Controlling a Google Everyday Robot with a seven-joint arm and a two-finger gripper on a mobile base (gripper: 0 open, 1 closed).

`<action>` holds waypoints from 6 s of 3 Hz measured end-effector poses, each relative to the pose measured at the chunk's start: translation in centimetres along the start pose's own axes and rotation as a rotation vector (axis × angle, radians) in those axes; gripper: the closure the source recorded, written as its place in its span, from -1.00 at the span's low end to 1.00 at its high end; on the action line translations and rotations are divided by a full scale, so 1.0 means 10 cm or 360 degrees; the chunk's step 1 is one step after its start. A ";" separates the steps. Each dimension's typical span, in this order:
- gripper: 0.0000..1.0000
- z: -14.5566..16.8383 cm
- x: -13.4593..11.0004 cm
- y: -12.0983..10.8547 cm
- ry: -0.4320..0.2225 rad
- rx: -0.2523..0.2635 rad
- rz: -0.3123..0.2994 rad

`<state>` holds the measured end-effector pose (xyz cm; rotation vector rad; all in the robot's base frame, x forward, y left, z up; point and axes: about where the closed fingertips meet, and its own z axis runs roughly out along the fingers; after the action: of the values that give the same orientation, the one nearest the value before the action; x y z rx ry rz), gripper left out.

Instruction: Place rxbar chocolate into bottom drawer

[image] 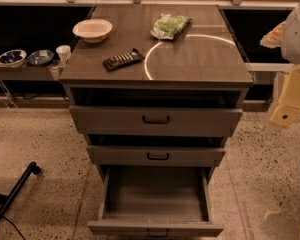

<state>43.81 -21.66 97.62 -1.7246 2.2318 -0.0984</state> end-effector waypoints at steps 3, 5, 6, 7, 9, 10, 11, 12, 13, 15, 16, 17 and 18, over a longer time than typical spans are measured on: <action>-1.00 0.59 -0.85 -0.50 0.0157 -0.0036 -0.0329; -1.00 1.31 -1.56 -0.71 0.0305 -0.0061 -0.0620; -1.00 1.41 -1.66 -0.98 0.0112 -0.0047 -0.0634; -1.00 1.61 -1.95 -1.37 -0.0116 -0.0058 -0.0712; -1.00 2.00 -2.52 -1.86 -0.0262 -0.0120 -0.0760; -1.00 2.19 -2.73 -1.93 -0.0259 -0.0164 -0.0787; -0.88 2.36 -2.86 -1.98 -0.0256 -0.0199 -0.0802; -0.88 2.56 -2.93 -1.99 -0.0255 -0.0239 -0.0806; -0.64 2.75 -3.05 -1.96 -0.0245 -0.0277 -0.0838; 0.08 2.75 -3.09 -1.97 -0.0242 -0.0287 -0.0850; 0.36 2.78 -3.11 -1.97 -0.0245 -0.0288 -0.0854; 0.44 2.75 -3.11 -1.98 -0.0244 -0.0287 -0.0853; 0.99 2.26 -2.93 -2.06 -0.0366 -0.0175 -0.0810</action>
Offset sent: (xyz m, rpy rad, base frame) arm 0.0816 0.0493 -0.0050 -0.1106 0.0161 0.1943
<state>76.07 3.79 87.29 -2.2018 1.6261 0.1053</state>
